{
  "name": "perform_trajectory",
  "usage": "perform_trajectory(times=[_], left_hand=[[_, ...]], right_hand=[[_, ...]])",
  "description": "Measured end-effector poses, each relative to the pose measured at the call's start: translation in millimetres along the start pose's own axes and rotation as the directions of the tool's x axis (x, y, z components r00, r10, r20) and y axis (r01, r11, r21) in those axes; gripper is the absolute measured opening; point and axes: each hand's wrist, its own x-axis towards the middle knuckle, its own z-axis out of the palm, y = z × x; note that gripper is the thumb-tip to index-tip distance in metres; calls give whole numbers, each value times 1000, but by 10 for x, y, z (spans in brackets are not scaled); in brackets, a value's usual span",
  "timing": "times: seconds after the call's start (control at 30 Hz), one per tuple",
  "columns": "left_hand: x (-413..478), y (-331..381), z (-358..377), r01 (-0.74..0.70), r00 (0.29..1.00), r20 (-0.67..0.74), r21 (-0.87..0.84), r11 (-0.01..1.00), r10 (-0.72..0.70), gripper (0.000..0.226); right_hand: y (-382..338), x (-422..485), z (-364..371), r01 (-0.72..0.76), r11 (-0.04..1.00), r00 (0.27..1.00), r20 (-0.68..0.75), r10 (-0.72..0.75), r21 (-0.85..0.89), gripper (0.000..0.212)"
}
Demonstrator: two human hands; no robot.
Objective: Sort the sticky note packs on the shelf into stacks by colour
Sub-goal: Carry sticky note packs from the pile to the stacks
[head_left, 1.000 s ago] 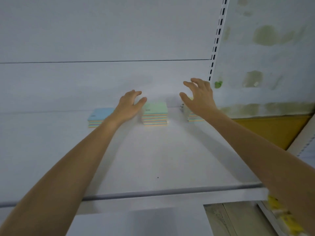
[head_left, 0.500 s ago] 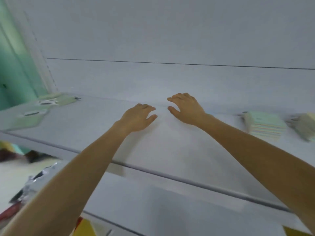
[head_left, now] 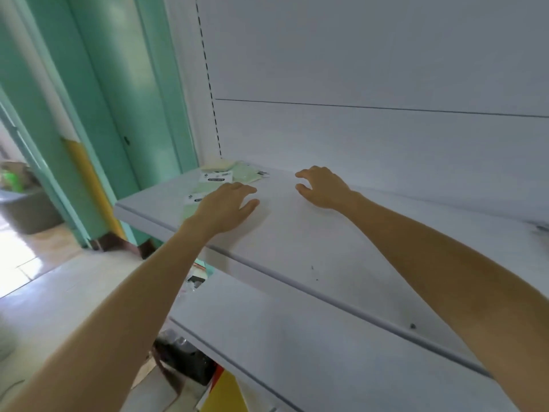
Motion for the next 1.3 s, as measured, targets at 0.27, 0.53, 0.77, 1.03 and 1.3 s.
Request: perform_trajectory(times=[0.27, 0.53, 0.77, 1.03, 1.3], left_hand=[[433, -1009, 25, 144, 990, -10, 0, 990, -144, 42], [953, -1590, 105, 201, 980, 7, -21, 979, -201, 45], [1402, -1903, 294, 201, 975, 126, -125, 972, -185, 49], [1577, -1946, 464, 153, 986, 2, -439, 885, -169, 35], [1567, -2002, 523, 105, 990, -28, -496, 862, -136, 27]], right_hand=[[-403, 1051, 386, 5, 985, 1000, 5, -6, 172, 44], [-722, 1717, 665, -51, 968, 998, 53, 39, 244, 70], [-751, 1772, 836, -181, 916, 983, 105, 153, 359, 56], [-777, 1669, 834, -229, 861, 958, -50, 281, 455, 45], [-720, 1675, 929, -366, 850, 893, -113, 435, 379, 40]])
